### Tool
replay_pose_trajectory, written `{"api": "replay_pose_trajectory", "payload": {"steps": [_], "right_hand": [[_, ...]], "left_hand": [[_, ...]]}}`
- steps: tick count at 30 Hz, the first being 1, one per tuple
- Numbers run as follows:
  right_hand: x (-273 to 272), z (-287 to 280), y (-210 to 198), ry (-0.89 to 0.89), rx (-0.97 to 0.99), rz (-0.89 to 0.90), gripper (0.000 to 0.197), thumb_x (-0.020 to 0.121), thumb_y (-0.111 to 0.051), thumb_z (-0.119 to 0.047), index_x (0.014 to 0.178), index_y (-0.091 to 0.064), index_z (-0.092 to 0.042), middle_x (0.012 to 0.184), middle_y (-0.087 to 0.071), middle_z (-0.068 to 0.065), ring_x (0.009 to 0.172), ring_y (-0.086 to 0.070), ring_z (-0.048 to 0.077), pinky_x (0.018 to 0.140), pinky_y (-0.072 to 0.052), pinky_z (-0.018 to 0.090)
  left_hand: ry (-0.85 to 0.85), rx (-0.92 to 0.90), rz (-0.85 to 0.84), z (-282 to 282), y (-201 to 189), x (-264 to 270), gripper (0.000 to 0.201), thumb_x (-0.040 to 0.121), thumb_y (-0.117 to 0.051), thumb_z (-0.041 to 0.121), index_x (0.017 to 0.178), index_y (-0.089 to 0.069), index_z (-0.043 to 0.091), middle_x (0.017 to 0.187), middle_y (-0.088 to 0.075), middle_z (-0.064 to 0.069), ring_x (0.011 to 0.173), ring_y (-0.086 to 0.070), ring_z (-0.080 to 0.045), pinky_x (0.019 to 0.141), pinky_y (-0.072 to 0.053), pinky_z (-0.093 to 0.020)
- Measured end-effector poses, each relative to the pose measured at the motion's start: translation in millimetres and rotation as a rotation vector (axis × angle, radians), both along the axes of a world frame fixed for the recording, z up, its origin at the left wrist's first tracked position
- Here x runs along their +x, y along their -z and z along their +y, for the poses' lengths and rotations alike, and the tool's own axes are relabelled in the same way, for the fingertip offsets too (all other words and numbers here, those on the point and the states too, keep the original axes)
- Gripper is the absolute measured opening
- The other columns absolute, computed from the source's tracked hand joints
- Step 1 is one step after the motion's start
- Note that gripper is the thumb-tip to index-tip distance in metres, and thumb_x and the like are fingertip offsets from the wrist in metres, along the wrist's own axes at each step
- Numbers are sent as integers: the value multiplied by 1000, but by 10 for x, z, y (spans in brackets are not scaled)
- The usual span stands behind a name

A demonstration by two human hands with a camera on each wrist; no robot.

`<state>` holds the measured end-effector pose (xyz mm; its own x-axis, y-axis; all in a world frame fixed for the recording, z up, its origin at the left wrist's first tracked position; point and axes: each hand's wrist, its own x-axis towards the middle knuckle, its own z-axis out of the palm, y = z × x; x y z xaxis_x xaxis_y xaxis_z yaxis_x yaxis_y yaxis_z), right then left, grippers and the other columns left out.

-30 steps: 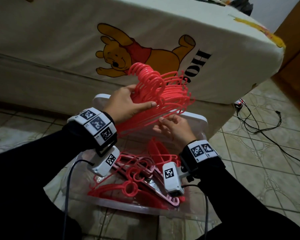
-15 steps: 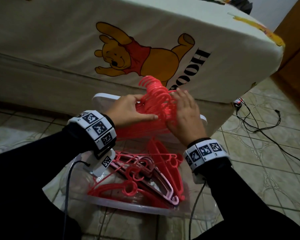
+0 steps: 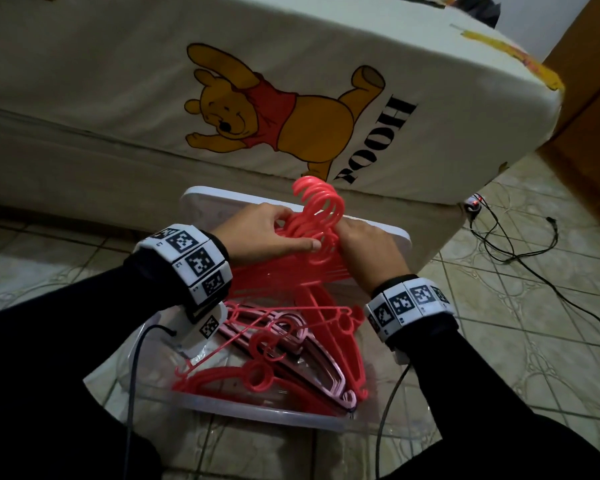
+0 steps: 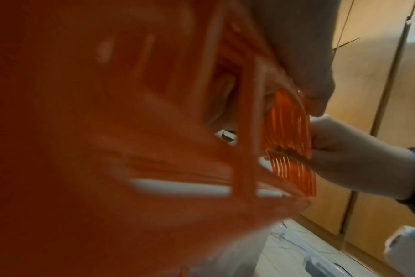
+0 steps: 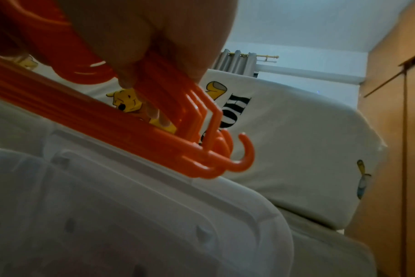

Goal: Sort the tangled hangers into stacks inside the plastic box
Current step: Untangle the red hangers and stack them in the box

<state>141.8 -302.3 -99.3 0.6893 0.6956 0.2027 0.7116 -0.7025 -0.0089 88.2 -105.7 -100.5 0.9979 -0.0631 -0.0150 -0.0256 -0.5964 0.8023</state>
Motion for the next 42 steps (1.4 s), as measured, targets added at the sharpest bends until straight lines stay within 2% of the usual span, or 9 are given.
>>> {"api": "replay_pose_trajectory", "payload": {"steps": [4,10,12,15,17,19,24,33,42], "right_hand": [[-41,69,26,-100,102,89,30,90,-52,-11,119,-54,-2,115,-60,21,106,-56,35,88,-41,39],[-18,66,43,-68,83,250,27,87,-58,-14,113,-57,-8,113,-63,17,103,-60,33,79,-37,28],[10,71,64,-72,81,288,28,86,-58,-13,114,-57,-8,114,-64,17,103,-60,33,79,-36,28],[63,88,115,-48,63,348,31,88,-57,-14,119,-55,-11,116,-64,14,105,-60,31,83,-40,30],[62,111,124,-53,65,378,36,88,-57,-15,124,-54,-15,118,-64,12,106,-60,28,84,-40,28],[53,138,128,-91,19,376,36,87,-58,-13,122,-56,-16,118,-63,11,106,-60,27,86,-43,28],[-38,180,200,-59,-115,314,29,86,-54,-4,113,-61,-8,113,-62,15,103,-59,32,88,-48,40],[-37,119,178,56,-26,267,18,88,-48,-8,101,-61,-9,100,-67,17,93,-64,35,75,-47,38],[-44,174,110,47,-16,178,20,87,-52,-7,105,-61,-9,102,-67,13,94,-63,33,76,-46,35]], "left_hand": [[54,30,5,4,10,-13,34,73,-68,61,96,-68,36,90,-70,17,83,-62,6,79,-49,-25],[169,364,89,30,-71,-10,82,56,-61,81,121,-51,32,103,-62,14,90,-61,-8,86,-49,-29],[237,492,117,75,-87,-8,74,66,-74,61,123,-43,25,105,-60,8,89,-60,-12,84,-49,-29],[252,572,123,103,-43,-10,43,82,-66,33,113,-39,20,110,-59,0,88,-56,-16,80,-46,-29],[201,596,95,79,1,-41,27,86,-55,28,108,-41,22,113,-60,-4,91,-57,-19,83,-46,-33],[176,627,61,44,61,-70,29,86,-51,31,112,-42,21,116,-60,-6,97,-59,-24,87,-48,-38],[161,608,57,-19,181,-128,39,88,-46,26,123,-38,13,122,-59,-14,107,-58,-34,91,-46,-42],[78,550,13,-39,102,-54,23,84,-56,29,94,-38,19,96,-57,-4,84,-54,-25,69,-36,-31],[83,422,8,-143,119,-76,17,87,-51,17,104,-47,18,112,-44,-7,97,-52,-26,88,-46,-44]]}}
